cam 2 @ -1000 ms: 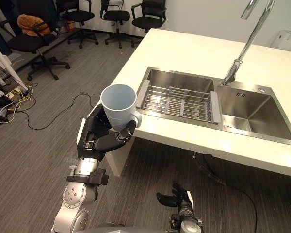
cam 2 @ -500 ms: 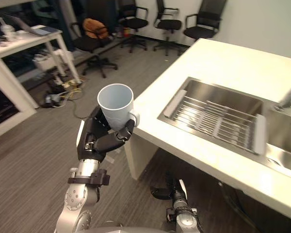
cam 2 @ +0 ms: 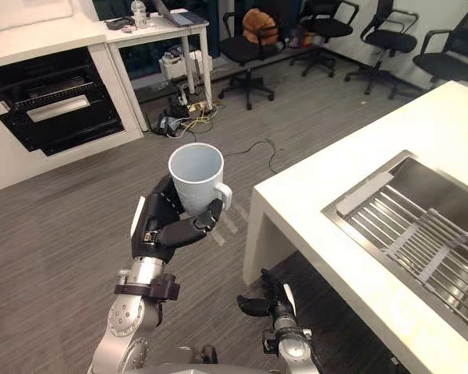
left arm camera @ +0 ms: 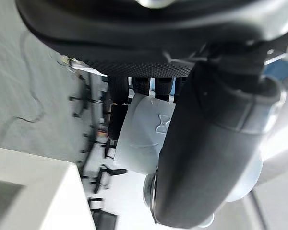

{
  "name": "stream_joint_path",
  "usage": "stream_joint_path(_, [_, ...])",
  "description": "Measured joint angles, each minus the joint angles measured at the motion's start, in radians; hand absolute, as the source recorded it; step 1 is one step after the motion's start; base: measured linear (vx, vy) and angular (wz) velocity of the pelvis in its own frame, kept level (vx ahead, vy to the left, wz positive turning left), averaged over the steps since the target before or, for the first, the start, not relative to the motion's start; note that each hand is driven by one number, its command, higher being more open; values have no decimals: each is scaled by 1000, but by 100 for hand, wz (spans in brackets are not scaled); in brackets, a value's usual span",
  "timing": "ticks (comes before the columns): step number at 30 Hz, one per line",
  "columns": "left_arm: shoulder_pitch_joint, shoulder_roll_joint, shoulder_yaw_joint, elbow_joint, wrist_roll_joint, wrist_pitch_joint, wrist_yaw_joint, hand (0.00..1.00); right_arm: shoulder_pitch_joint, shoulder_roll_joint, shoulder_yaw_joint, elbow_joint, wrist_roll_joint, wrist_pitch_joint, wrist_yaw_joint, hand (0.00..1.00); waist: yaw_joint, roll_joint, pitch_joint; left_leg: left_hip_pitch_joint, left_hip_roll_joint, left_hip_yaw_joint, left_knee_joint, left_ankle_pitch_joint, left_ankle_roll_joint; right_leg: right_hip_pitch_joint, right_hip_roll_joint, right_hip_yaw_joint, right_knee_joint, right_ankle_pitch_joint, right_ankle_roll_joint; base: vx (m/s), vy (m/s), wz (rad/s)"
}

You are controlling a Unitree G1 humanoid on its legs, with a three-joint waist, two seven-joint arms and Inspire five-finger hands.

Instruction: Walk over to the sink, pick up the cup, carry it to the dishwasher, place the cup inside the dishwasher, then close the dishwasher door

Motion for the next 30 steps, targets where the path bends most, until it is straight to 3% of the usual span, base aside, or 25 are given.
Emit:
stream_joint_path(2, [0, 6, -24, 7, -3, 1, -8, 30, -2, -7, -10, 0, -7, 1, 1, 90, 0, -11, 5, 21, -24, 3, -15, -4, 6, -11, -31, 8, 51, -21, 6, 93, 105, -5])
stream_joint_path(5, [-6, 12, -62, 12, -3, 6, -35, 30, -9, -26, -25, 1, -14, 2, 1, 90, -24, -15, 10, 73, -73, -17, -63, -1, 25, -100, -86, 59, 306, -48, 20, 144, 133, 26])
stream_joint_path(6, [-10, 22, -73, 14, -2, 6, -44, 30, -9, -28, -33, 1, -18, 3, 2, 90, -41, -22, 14, 108, -90, -50, -76, 2, 48, -149, -98, 93, 449, -40, 16, 211, 68, 76])
stream_joint_path(8, [-11, 28, -75, 23, 1, 7, -50, 30, -3, -24, -36, -1, -20, 3, 3, 90, -65, -23, 13, 136, -95, -107, -82, -1, 52, -198, -51, 184, 532, -96, -13, 212, 20, 89])
stream_joint_path(10, [-23, 27, -73, 22, 1, 6, -49, 30, -3, -20, -32, -6, -28, 2, 6, 90, -74, -22, 12, 145, -96, -167, -86, -2, 51, -266, 12, 268, 510, -141, -24, 210, -36, 87])
stream_joint_path(12, [-41, 27, -75, 24, 1, 6, -45, 30, 3, -16, -29, -16, -37, 3, 11, 90, -75, -18, 14, 157, -97, -227, -85, -6, 43, -310, 66, 345, 455, -143, -23, 177, -81, 100])
stream_joint_path(13, [-50, 24, -76, 21, 0, 6, -44, 30, 21, -9, -28, -46, -37, 3, 14, 90, -74, -20, 12, 164, -100, -266, -66, -22, 26, -318, 93, 401, 377, -129, -4, 169, -123, 105])
stream_joint_path(14, [-51, 24, -77, 18, 0, 6, -44, 30, 34, -6, -28, -67, -37, 3, 15, 90, -74, -24, 9, 164, -103, -277, -51, -36, 18, -313, 94, 412, 335, -104, -5, 167, -128, 96])
stream_joint_path(15, [-49, 26, -77, 12, 0, 3, -44, 30, 51, 0, -27, -96, -37, 3, 15, 90, -69, -41, 1, 163, -114, -281, -26, -60, 12, -305, 81, 416, 277, -22, -7, 183, -160, 64])
stream_joint_path(16, [-45, 11, -79, 18, 0, 2, -44, 30, 60, -2, -26, -116, -37, 3, 16, 90, -55, -32, -8, 158, -102, -296, 29, -107, -6, -292, 83, 400, 281, -3, 18, 203, -162, 62])
stream_joint_path(17, [-37, -1, -94, 18, 0, 1, -45, 30, 77, -11, -29, -142, -37, 2, 16, 90, -43, -5, -27, 141, -65, -304, 68, -144, -27, -271, 105, 368, 252, -5, 8, 214, -155, 44])
stream_joint_path(19, [-40, -17, -109, 17, 0, 0, -56, 30, 74, -15, -28, -158, -37, 2, 16, 90, -35, 12, -46, 130, -29, -304, 79, -151, -39, -252, 119, 328, 217, -1, -4, 218, -133, 44])
stream_joint_path(23, [-40, -12, -139, 31, -6, -1, -66, 30, 60, -8, -28, -152, -34, 2, 15, 90, -23, 9, -63, 163, -8, -308, -22, -107, -58, -210, 132, 303, 135, 21, -26, 151, -97, 17])
stream_joint_path(30, [-37, 33, -130, 78, -7, 0, -66, 30, 38, -25, -22, -72, -34, 2, 16, 90, -29, 6, -66, 196, -16, -333, -84, -67, -64, -128, 119, 287, -2, 74, -22, 78, 8, 12])
